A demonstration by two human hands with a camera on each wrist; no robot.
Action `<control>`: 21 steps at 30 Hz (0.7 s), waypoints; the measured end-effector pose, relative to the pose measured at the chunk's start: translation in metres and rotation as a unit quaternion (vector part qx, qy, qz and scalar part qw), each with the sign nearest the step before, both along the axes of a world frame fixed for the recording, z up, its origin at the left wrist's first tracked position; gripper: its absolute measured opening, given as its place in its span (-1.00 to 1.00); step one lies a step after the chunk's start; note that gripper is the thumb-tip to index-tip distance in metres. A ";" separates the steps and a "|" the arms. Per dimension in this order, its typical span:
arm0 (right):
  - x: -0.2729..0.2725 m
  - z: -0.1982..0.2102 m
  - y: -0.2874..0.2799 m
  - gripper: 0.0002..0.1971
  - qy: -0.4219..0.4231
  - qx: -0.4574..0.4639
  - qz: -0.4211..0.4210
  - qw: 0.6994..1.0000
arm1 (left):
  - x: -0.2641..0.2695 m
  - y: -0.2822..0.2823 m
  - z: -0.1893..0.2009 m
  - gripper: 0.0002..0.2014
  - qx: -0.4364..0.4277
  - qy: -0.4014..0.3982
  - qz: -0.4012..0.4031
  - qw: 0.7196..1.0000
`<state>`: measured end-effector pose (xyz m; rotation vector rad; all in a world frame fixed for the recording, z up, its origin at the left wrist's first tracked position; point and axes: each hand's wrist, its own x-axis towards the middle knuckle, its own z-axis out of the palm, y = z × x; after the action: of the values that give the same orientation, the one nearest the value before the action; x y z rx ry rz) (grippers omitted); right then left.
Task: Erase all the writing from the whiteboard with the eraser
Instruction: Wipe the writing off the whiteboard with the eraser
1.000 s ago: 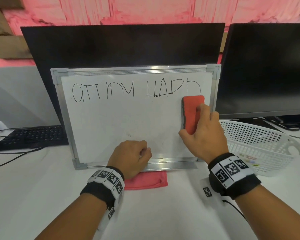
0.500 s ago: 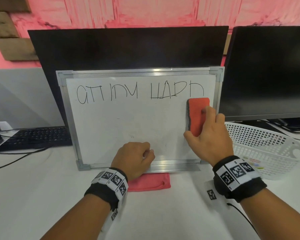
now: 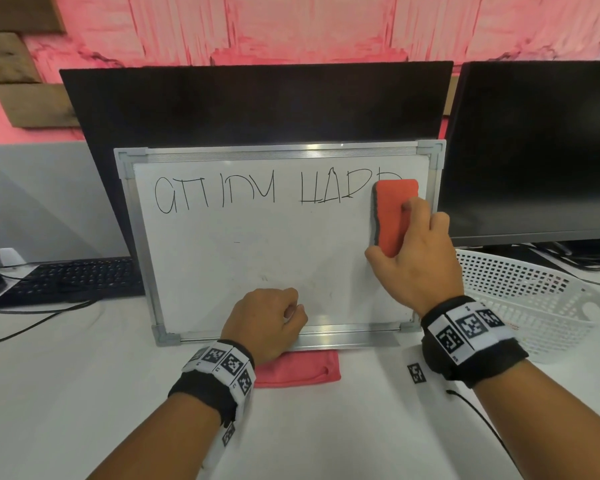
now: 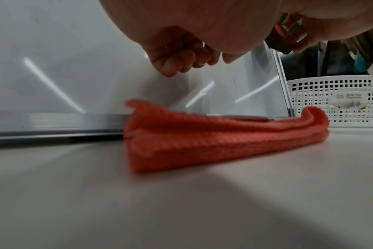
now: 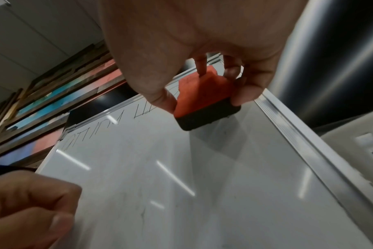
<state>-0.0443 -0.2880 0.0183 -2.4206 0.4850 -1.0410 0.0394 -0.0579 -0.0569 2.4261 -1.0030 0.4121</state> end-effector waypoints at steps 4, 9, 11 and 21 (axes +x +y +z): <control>-0.005 -0.012 0.005 -0.26 0.027 -0.007 0.008 1.000 | 0.001 0.001 0.001 -0.67 -0.002 -0.001 0.006 1.000; -0.004 -0.007 0.002 -0.28 0.014 -0.001 0.006 1.000 | -0.002 0.002 0.002 -0.70 -0.004 0.008 0.003 1.000; -0.001 0.001 0.000 -0.29 0.001 0.006 0.008 1.000 | -0.003 0.002 0.003 -0.70 -0.006 0.010 0.002 1.000; -0.001 -0.007 0.007 -0.29 -0.001 0.018 0.015 1.000 | -0.004 0.001 0.004 -0.72 -0.013 0.009 0.009 1.000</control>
<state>-0.0456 -0.2811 0.0111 -2.3874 0.4627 -1.0124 0.0359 -0.0565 -0.0528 2.4131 -0.9640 0.4062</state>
